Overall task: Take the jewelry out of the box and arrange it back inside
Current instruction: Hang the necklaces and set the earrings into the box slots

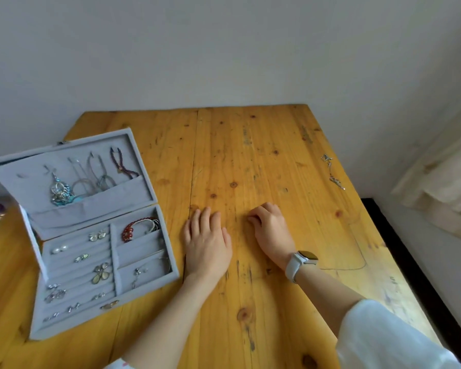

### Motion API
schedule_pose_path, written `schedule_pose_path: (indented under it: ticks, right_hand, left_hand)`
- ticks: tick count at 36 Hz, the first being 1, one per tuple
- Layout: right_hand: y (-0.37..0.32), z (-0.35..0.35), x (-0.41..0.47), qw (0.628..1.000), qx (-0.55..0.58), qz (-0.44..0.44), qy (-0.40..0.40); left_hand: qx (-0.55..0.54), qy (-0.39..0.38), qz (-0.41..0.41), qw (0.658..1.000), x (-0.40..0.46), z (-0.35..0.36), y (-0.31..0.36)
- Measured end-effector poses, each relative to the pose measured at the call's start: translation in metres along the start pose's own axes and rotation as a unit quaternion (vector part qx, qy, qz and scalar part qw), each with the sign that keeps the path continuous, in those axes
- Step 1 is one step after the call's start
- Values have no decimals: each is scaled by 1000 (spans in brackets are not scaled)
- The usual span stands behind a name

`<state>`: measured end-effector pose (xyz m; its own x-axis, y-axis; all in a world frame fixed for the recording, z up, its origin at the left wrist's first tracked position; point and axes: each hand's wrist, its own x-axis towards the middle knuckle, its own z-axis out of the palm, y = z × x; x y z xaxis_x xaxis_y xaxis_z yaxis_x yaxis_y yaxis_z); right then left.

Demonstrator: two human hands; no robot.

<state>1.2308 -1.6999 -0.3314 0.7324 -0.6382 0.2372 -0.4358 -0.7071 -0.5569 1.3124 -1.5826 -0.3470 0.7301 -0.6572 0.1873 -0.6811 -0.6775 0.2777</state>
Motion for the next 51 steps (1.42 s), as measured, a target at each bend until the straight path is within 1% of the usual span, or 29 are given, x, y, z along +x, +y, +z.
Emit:
schedule_pose_path:
  ticks: [2,4,8,10,14,18,20,25,30,38,43,48,51]
  right_hand:
    - [5,-7,-1,1000,5,2,7]
    - [14,-20,-1,999,20,26,20]
    - [51,-57,-6,994,29,70,74]
    - [73,-76,-8,992,8,90,92]
    - [115,-104,-8,982,-15,140,122]
    - [139,-107,-1,980,-26,154,120]
    - [146,-106,3,981,-37,147,122]
    - [157,-101,9,981,-60,133,131]
    - [162,-102,14,982,-73,117,133]
    - [162,-101,15,982,-77,111,135]
    - [161,-103,10,981,-28,135,139]
    - [155,-104,-5,981,20,129,144]
    - [147,-100,-18,980,25,126,153]
  left_hand:
    - [-7,0,1,1000,1,1,1]
    - [-20,1,-1,1000,3,2,5]
    - [-49,-9,33,998,9,5,40]
    - [-63,-23,66,996,14,8,66]
    - [-58,-74,131,987,25,20,119]
    - [-37,-105,138,984,31,36,150]
    - [-14,-101,136,986,32,41,153]
    - [1,-90,145,985,29,46,148]
    - [-10,-63,148,987,28,49,148]
    - [4,-93,143,985,28,46,149]
    - [5,-93,143,985,27,46,149]
    - [-5,-92,143,986,27,45,149]
    - [-15,-96,142,985,28,44,148]
